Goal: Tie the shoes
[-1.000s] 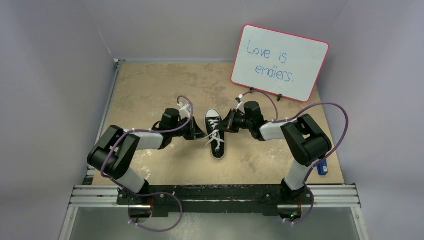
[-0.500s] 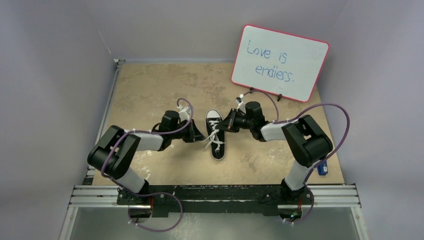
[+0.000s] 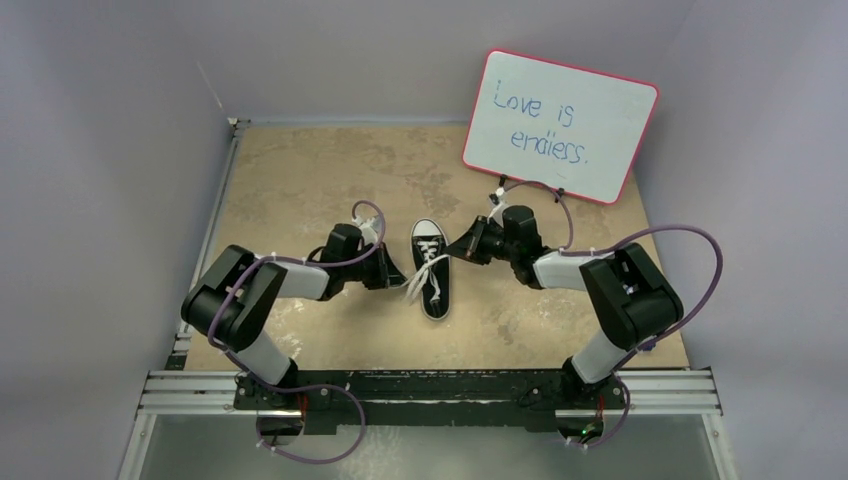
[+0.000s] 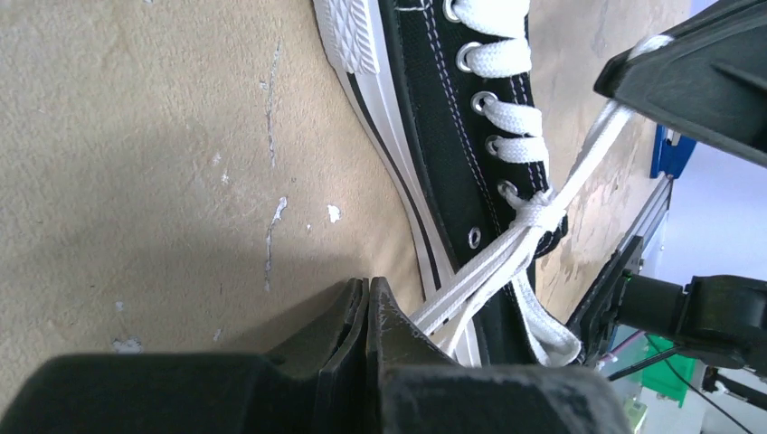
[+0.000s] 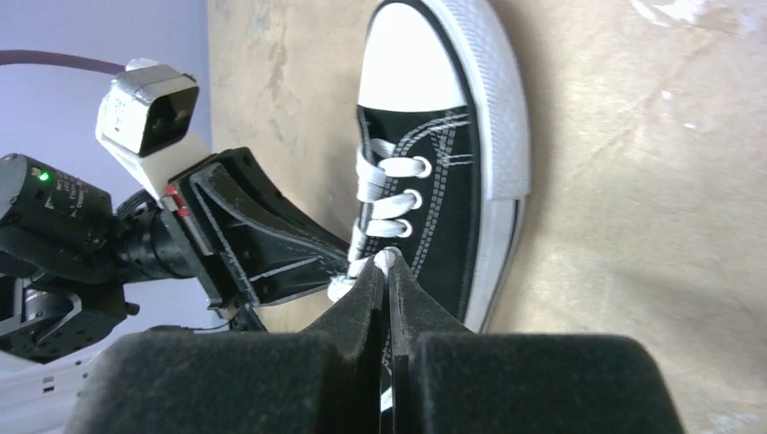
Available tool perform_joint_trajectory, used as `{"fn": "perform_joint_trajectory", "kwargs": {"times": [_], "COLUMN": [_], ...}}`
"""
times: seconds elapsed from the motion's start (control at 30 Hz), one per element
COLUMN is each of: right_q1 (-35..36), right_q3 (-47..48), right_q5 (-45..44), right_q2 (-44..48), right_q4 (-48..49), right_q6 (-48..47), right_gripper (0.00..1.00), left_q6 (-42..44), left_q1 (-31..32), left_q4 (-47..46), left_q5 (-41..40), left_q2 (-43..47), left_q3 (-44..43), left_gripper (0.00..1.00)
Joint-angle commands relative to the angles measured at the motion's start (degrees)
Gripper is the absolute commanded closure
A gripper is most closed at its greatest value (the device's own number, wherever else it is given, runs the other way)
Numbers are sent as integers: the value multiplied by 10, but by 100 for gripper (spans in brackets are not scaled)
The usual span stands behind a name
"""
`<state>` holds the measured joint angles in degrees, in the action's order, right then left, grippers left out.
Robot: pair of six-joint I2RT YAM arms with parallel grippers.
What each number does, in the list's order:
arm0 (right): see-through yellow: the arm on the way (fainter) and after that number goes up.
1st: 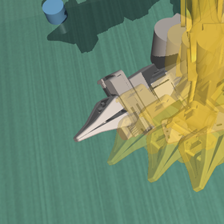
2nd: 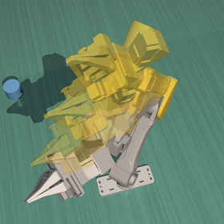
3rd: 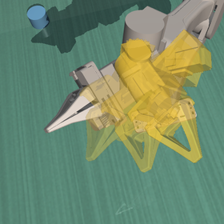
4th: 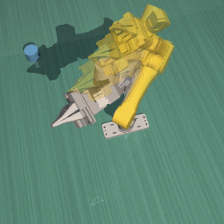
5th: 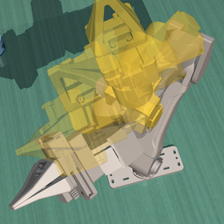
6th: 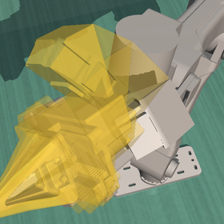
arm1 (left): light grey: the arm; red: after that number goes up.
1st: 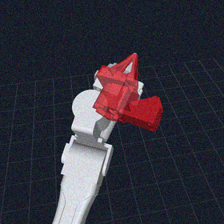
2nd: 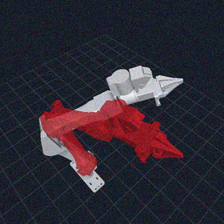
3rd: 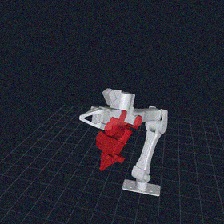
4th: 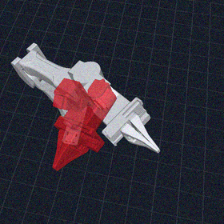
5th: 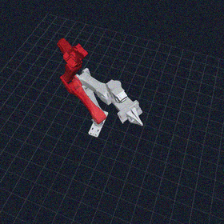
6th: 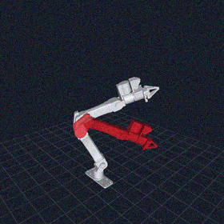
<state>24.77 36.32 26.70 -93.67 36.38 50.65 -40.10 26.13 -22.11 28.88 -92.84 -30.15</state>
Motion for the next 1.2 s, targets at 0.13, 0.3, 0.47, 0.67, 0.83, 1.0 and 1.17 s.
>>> {"fn": "perform_joint_trajectory", "kwargs": {"times": [0.13,0.3,0.47,0.67,0.83,1.0,1.17], "right_q1": [-29,-48,-57,-57,-55,-55,-54], "right_q3": [-35,-50,-67,-51,7,63,113], "right_q5": [-68,-72,-61,-41,4,3,-76], "right_q2": [9,-4,-13,-10,24,97,155], "right_q4": [16,25,56,40,-25,-176,-347], "right_q6": [-9,-5,-5,-44,-122,-239,-322], "right_gripper": [100,100,100,100,86,27,1], "left_q6": [-3,8,19,44,70,115,151], "left_q1": [1,1,1,1,1,1,1], "left_q4": [22,40,64,89,150,262,354], "left_q5": [-35,-48,-74,-80,-99,-140,-220], "left_q2": [-27,-52,-52,-39,14,77,158], "left_q3": [20,16,32,32,-13,-75,-149], "left_gripper": [100,100,100,100,97,62,41]}}
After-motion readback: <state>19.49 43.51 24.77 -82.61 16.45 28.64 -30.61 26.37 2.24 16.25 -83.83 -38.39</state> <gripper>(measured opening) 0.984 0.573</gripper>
